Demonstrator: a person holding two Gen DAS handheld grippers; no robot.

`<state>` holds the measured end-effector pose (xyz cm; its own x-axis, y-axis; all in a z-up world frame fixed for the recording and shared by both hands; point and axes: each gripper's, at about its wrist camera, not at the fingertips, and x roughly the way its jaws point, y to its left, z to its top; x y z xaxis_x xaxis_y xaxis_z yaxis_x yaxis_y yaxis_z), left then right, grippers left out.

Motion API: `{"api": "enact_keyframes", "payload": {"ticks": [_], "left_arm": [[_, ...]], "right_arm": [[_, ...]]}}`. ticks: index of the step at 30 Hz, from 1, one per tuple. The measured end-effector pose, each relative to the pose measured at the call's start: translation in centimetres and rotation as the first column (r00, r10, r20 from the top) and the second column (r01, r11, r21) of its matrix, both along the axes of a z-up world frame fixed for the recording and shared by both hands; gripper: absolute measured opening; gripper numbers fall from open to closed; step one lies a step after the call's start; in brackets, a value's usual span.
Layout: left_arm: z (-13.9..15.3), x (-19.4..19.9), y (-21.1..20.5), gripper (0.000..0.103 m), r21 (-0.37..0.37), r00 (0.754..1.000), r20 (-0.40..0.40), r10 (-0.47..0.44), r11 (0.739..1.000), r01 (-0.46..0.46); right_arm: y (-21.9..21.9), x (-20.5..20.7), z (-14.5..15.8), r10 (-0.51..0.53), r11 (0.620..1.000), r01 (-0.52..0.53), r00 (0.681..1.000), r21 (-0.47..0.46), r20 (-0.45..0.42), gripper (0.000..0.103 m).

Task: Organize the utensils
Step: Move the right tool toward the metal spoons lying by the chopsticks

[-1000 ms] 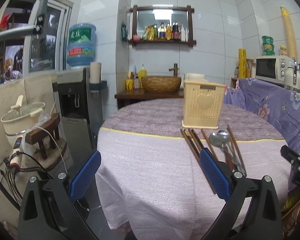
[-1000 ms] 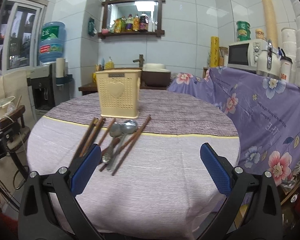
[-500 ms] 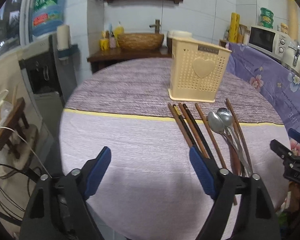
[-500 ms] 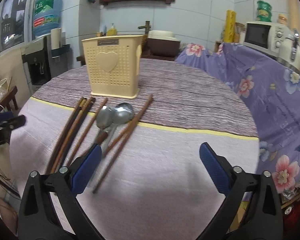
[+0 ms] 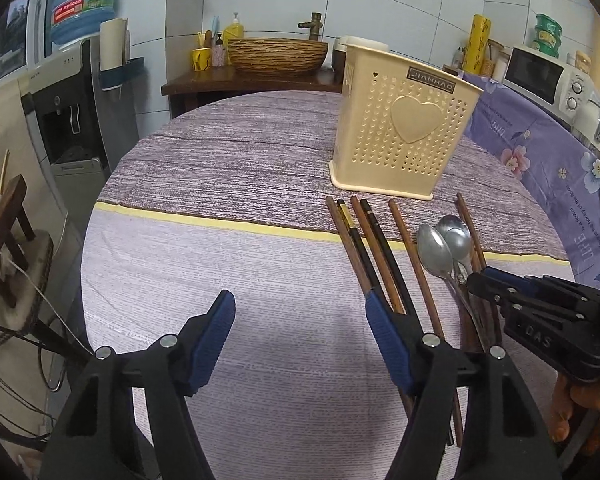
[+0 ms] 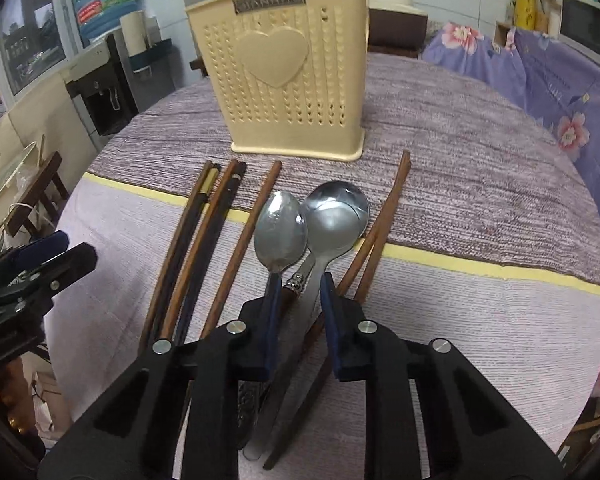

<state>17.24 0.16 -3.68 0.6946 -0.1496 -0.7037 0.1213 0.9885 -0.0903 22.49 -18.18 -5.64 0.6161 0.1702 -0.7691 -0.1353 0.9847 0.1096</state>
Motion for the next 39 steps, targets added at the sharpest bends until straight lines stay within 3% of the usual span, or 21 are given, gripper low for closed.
{"api": "enact_keyframes", "payload": {"ticks": [9, 11, 17, 20, 25, 34, 36, 38, 39], "left_arm": [[-0.4, 0.6, -0.1, 0.067, 0.010, 1.000, -0.018, 0.001, 1.000, -0.001], [-0.4, 0.7, -0.3, 0.067, 0.014, 1.000, -0.022, -0.004, 1.000, 0.005], [-0.7, 1.0, -0.8, 0.067, 0.015, 0.999, -0.035, -0.012, 1.000, 0.012], [-0.8, 0.9, -1.1, 0.067, 0.018, 0.999, -0.034, -0.011, 1.000, 0.011], [-0.9, 0.9, -1.2, 0.067, 0.026, 0.999, -0.035, -0.008, 1.000, 0.009], [-1.8, 2.4, -2.8, 0.067, 0.037, 0.997, -0.065, -0.027, 0.999, 0.030], [-2.0, 2.8, -3.1, 0.067, 0.046, 0.997, -0.073, -0.024, 0.999, 0.028], [-2.3, 3.2, -3.3, 0.067, 0.053, 0.996, -0.081, -0.019, 0.998, 0.023], [-2.4, 3.5, -3.4, 0.067, 0.054, 0.996, -0.091, -0.017, 0.998, 0.022]], "right_arm": [[-0.3, 1.4, -0.1, -0.053, 0.998, 0.053, 0.998, 0.015, -0.039, 0.018], [-0.9, 1.7, -0.2, -0.063, 0.997, 0.065, 0.997, 0.035, -0.051, 0.009], [-2.0, 1.2, 0.0, -0.069, 0.988, 0.073, 0.997, 0.133, -0.032, 0.004], [-2.3, 0.6, 0.7, -0.067, 0.988, 0.068, 0.998, 0.137, -0.007, 0.003], [-5.4, -0.6, 1.4, -0.135, 0.979, 0.129, 0.991, 0.159, 0.026, 0.001], [-10.0, -1.1, -0.1, -0.240, 0.958, 0.236, 0.971, 0.160, 0.004, 0.002], [-9.8, -1.2, 0.0, -0.245, 0.960, 0.241, 0.970, 0.142, 0.010, 0.006], [-9.8, -1.4, 0.1, -0.242, 0.960, 0.237, 0.970, 0.147, 0.018, 0.024], [-9.8, -1.5, 0.3, -0.243, 0.959, 0.236, 0.970, 0.154, 0.024, 0.044]]}}
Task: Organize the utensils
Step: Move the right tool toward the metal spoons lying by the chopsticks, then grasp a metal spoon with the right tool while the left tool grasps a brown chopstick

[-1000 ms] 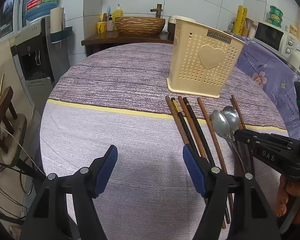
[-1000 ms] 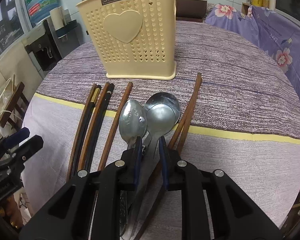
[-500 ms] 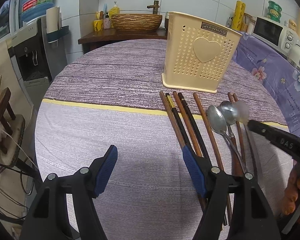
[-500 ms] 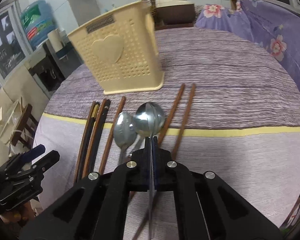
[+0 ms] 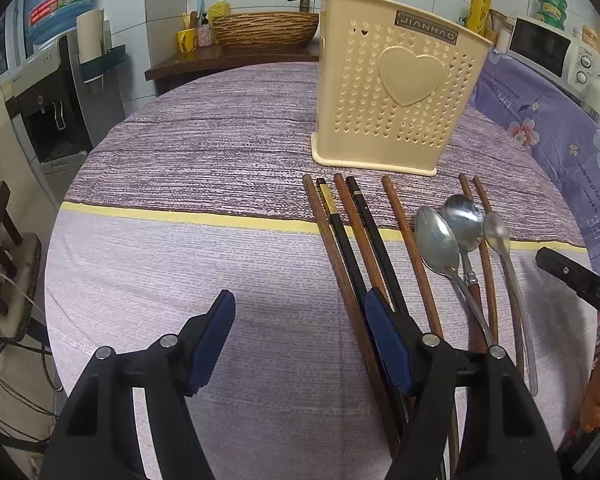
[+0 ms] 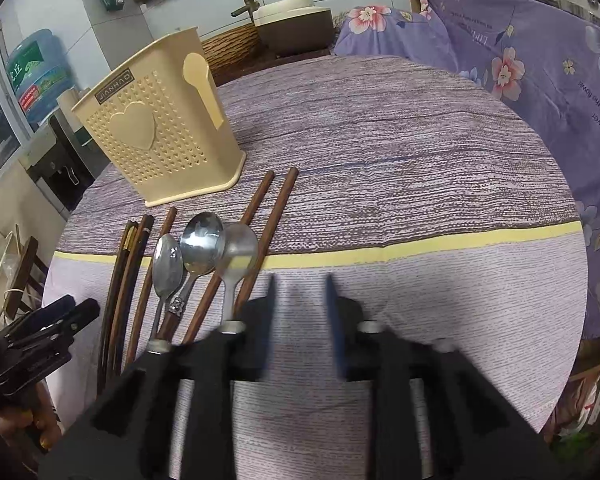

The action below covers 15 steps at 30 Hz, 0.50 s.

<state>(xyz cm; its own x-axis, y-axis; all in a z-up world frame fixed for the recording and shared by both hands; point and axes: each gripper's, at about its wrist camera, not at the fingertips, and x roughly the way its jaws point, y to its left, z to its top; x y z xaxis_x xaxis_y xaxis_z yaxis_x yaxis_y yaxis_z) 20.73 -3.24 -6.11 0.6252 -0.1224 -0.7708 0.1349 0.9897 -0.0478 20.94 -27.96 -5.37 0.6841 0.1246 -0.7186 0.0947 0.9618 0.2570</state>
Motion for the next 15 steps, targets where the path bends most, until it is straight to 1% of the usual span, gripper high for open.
{"api": "enact_keyframes", "payload": {"ticks": [1, 3, 6, 8, 11, 12, 15], "left_arm": [[-0.1, 0.2, -0.1, 0.066, -0.001, 1.000, -0.009, 0.001, 1.000, -0.001], [-0.5, 0.4, -0.2, 0.064, 0.009, 1.000, -0.023, 0.002, 1.000, -0.002], [-0.5, 0.4, 0.0, 0.064, 0.029, 1.000, -0.016, 0.009, 1.000, -0.008], [-0.5, 0.3, 0.5, 0.064, 0.025, 1.000, -0.019, 0.012, 1.000, -0.012], [-0.4, 0.3, 1.0, 0.064, 0.042, 1.000, -0.020, 0.019, 0.999, -0.018], [-0.4, 0.4, 1.1, 0.064, 0.043, 1.000, -0.022, 0.020, 0.999, -0.019], [-0.4, 0.7, 1.2, 0.064, 0.040, 0.999, -0.031, 0.026, 0.999, -0.025]], "right_arm": [[0.1, -0.1, 0.1, -0.004, 1.000, 0.004, 1.000, 0.002, 0.009, 0.051], [0.4, -0.2, 0.4, -0.004, 1.000, 0.004, 1.000, -0.007, 0.014, 0.051], [0.8, -0.2, 0.6, 0.018, 1.000, -0.018, 1.000, -0.019, 0.012, 0.051], [1.1, -0.1, 0.6, 0.031, 0.999, -0.031, 1.000, -0.034, 0.005, 0.051], [2.4, 0.0, 0.5, 0.069, 0.995, -0.070, 0.998, -0.076, -0.007, 0.051], [3.0, 0.0, 0.4, 0.084, 0.992, -0.085, 0.996, -0.098, -0.018, 0.050], [4.5, 0.5, -0.2, 0.134, 0.985, -0.138, 0.990, -0.106, -0.045, 0.036]]}}
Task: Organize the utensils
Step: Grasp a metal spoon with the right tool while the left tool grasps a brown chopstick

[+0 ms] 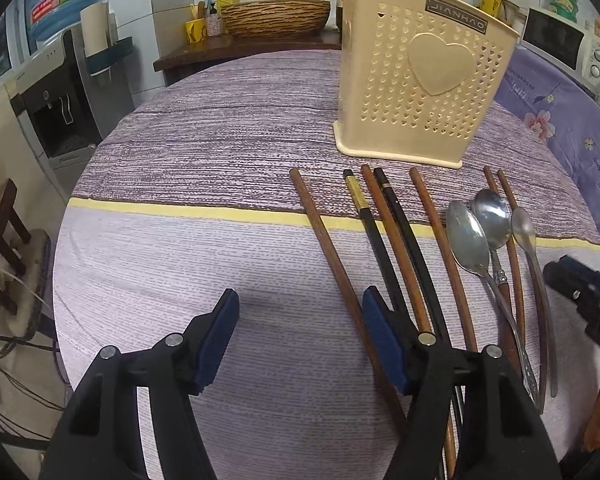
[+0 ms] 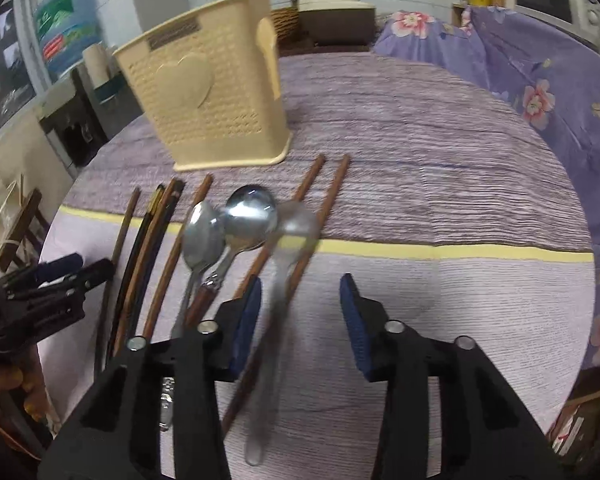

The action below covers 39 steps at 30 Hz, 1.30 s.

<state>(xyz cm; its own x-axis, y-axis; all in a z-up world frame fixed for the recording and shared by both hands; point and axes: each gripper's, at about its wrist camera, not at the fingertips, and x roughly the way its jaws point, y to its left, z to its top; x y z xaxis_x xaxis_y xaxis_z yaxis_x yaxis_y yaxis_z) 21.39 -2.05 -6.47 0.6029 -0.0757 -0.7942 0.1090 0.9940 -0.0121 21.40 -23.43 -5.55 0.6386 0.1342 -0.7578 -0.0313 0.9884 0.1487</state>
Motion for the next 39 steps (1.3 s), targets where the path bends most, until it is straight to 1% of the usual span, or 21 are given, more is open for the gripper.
{"api": "enact_keyframes", "payload": {"ticks": [2, 4, 5, 6, 7, 10, 12, 15, 18, 20, 22, 23, 24, 25, 26, 27, 29, 33, 34, 38, 39], "left_arm": [[-0.1, 0.2, -0.1, 0.064, -0.001, 1.000, -0.006, -0.002, 1.000, 0.002], [-0.2, 0.3, -0.4, 0.064, 0.015, 1.000, -0.004, -0.002, 1.000, 0.002], [-0.2, 0.4, -0.6, 0.064, 0.026, 1.000, -0.001, -0.005, 1.000, 0.005], [-0.2, 0.4, -0.7, 0.064, 0.032, 1.000, 0.001, -0.007, 0.999, 0.007], [-0.2, 0.5, -0.7, 0.064, 0.033, 1.000, 0.001, -0.007, 0.999, 0.007], [-0.2, 0.7, -0.4, 0.064, 0.027, 1.000, -0.001, -0.007, 1.000, 0.007], [-0.1, 1.0, 0.0, 0.064, 0.027, 1.000, -0.002, -0.001, 1.000, 0.001], [-0.1, 1.7, 0.6, 0.064, 0.023, 1.000, -0.008, 0.013, 1.000, -0.013], [0.0, 2.6, 0.8, 0.064, 0.023, 1.000, -0.021, 0.013, 1.000, -0.013], [0.1, 3.2, 0.8, 0.064, 0.024, 1.000, -0.030, 0.010, 1.000, -0.009], [0.1, 3.6, 0.7, 0.064, 0.030, 0.999, -0.036, 0.006, 1.000, -0.005], [0.1, 3.7, 0.6, 0.064, 0.035, 0.999, -0.038, 0.003, 0.999, -0.002], [0.1, 3.8, 0.5, 0.064, 0.039, 0.999, -0.038, 0.001, 0.999, 0.000], [0.0, 3.8, 0.6, 0.064, 0.040, 0.999, -0.040, -0.001, 0.999, 0.002], [0.1, 3.8, 0.7, 0.064, 0.034, 0.999, -0.044, -0.001, 0.999, 0.003], [0.1, 3.7, 0.9, 0.064, 0.025, 0.999, -0.046, 0.002, 1.000, -0.001], [0.2, 3.4, 1.4, 0.064, 0.008, 0.999, -0.049, 0.011, 1.000, -0.011], [0.2, 3.5, 1.7, 0.064, 0.013, 0.998, -0.062, 0.015, 1.000, -0.014], [0.1, 3.6, 1.7, 0.064, 0.017, 0.998, -0.066, 0.014, 1.000, -0.013], [0.1, 4.6, 1.0, 0.063, 0.035, 0.997, -0.081, 0.008, 0.999, -0.005], [0.1, 5.1, 0.9, 0.063, 0.040, 0.996, -0.086, 0.010, 0.999, -0.007]], "right_arm": [[0.9, 0.5, -0.3, 0.013, 1.000, -0.014, 1.000, -0.026, -0.009, 0.032], [1.4, 1.1, -0.7, 0.014, 0.999, -0.016, 1.000, -0.046, -0.028, 0.022], [1.6, 1.3, -0.7, 0.010, 0.998, -0.012, 1.000, -0.056, -0.024, 0.020], [1.7, 1.4, -0.8, 0.005, 0.998, -0.007, 1.000, -0.069, -0.026, 0.014], [1.6, 1.5, -0.7, 0.000, 0.998, -0.002, 1.000, -0.065, -0.026, 0.011], [0.8, 1.4, -0.6, -0.015, 0.999, 0.015, 1.000, -0.032, -0.014, 0.009], [-0.1, 1.0, -0.1, -0.049, 0.999, 0.049, 0.999, -0.011, 0.007, 0.008], [-1.9, 0.6, 0.4, -0.098, 0.995, 0.099, 0.995, -0.013, 0.023, 0.008], [-4.3, 0.8, 0.0, -0.161, 0.987, 0.161, 0.987, -0.026, 0.004, 0.008], [-5.3, 1.0, -0.5, -0.167, 0.986, 0.167, 0.986, -0.024, -0.016, 0.008], [-5.3, 1.1, -0.8, -0.151, 0.988, 0.150, 0.988, -0.045, -0.015, 0.011], [-5.2, 1.1, -0.8, -0.141, 0.988, 0.139, 0.990, -0.060, -0.014, 0.015], [-5.0, 1.2, -0.8, -0.128, 0.990, 0.126, 0.992, -0.066, -0.018, 0.027], [-5.0, 1.4, -0.7, -0.121, 0.990, 0.119, 0.992, -0.070, -0.024, 0.054], [-5.0, 1.2, -0.5, -0.116, 0.991, 0.114, 0.993, -0.072, -0.018, 0.063], [-4.9, 0.9, -0.3, -0.108, 0.991, 0.107, 0.994, -0.076, -0.006, 0.065], [-4.6, 0.9, 0.0, -0.078, 0.990, 0.077, 0.997, -0.117, -0.006, 0.065], [-4.6, 2.2, -0.5, -0.049, 0.988, 0.040, 0.997, -0.151, -0.061, 0.064], [-4.7, 2.4, -0.6, -0.053, 0.987, 0.042, 0.996, -0.153, -0.067, 0.061], [-5.0, 3.3, -0.8, -0.057, 0.989, 0.046, 0.995, -0.143, -0.077, 0.056], [-5.0, 3.6, -0.8, -0.060, 0.988, 0.048, 0.995, -0.146, -0.077, 0.053]]}}
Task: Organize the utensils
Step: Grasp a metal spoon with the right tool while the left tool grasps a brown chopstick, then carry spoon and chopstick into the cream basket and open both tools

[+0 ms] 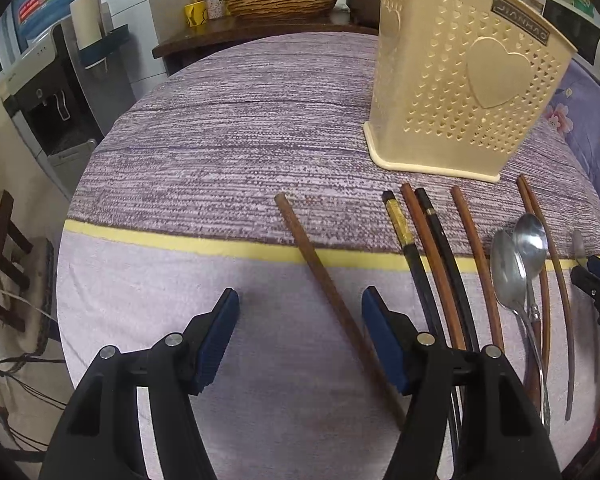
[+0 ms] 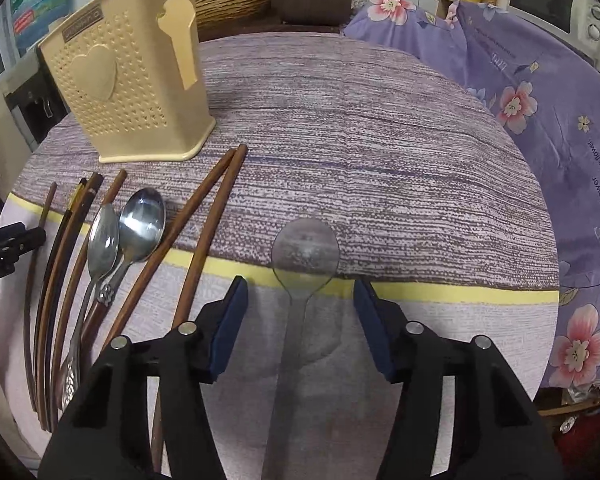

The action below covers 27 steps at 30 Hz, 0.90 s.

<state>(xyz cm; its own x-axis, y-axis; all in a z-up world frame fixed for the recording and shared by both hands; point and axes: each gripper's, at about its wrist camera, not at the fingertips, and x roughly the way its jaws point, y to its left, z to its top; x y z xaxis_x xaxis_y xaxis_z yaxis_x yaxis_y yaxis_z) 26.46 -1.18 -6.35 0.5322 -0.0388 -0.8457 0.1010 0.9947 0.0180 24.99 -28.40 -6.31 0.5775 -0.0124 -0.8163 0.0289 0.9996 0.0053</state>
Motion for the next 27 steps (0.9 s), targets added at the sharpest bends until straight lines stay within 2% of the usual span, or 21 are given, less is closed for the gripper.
{"api": "enact_keyframes", "payload": {"ticks": [6, 10, 13, 19, 23, 27], "left_arm": [[0.3, 2.6, -0.9, 0.046, 0.010, 0.999, -0.032, -0.003, 1.000, 0.003], [0.5, 3.1, -1.6, 0.023, 0.025, 0.999, -0.040, -0.013, 1.000, 0.014], [0.6, 3.1, -1.8, 0.014, 0.031, 0.999, -0.037, -0.008, 0.999, 0.009], [0.6, 3.5, -1.6, 0.011, 0.021, 0.999, -0.030, 0.012, 1.000, -0.012], [1.0, 3.8, -1.3, 0.009, -0.017, 0.999, -0.029, 0.019, 1.000, -0.020], [3.4, 3.1, -1.0, 0.009, -0.049, 0.999, 0.039, 0.017, 0.999, -0.015]], "right_arm": [[-0.2, 1.9, 0.2, -0.012, 1.000, 0.012, 1.000, 0.013, -0.018, 0.037], [-0.3, 3.1, 0.3, -0.015, 1.000, 0.015, 0.999, 0.014, -0.033, 0.037], [-0.2, 3.4, 0.3, -0.009, 1.000, 0.009, 0.999, 0.013, -0.032, 0.037], [-0.6, 3.2, 0.4, -0.001, 0.997, 0.003, 1.000, 0.073, -0.024, 0.037], [-0.9, 2.8, 1.6, 0.014, 0.993, -0.016, 1.000, 0.115, 0.016, 0.037], [-1.1, 1.8, 3.7, 0.029, 0.990, -0.038, 0.997, 0.138, 0.069, 0.037]]}}
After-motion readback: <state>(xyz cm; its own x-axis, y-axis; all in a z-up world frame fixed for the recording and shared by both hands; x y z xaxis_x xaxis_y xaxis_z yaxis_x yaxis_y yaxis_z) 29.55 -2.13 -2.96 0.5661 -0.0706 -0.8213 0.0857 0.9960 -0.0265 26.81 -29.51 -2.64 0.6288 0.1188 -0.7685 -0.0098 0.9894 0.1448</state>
